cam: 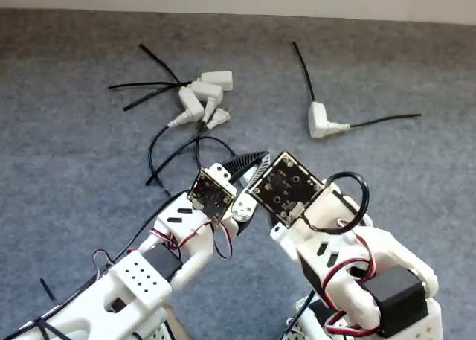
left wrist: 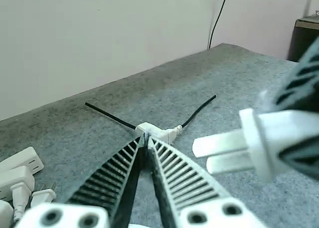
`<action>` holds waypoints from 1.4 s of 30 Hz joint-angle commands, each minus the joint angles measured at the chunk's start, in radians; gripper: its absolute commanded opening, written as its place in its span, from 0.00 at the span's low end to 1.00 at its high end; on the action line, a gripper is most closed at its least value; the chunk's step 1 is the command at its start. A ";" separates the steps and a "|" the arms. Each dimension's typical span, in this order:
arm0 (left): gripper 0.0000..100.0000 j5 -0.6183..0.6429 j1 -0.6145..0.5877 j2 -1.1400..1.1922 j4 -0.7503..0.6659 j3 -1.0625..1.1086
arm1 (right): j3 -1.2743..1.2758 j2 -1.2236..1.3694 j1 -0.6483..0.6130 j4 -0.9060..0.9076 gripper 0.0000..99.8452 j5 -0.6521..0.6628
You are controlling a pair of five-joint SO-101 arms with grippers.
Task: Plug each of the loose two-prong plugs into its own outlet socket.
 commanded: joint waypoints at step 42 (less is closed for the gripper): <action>0.01 -0.005 0.004 -0.004 0.000 -0.004 | 0.056 -0.007 0.056 -0.041 0.01 0.026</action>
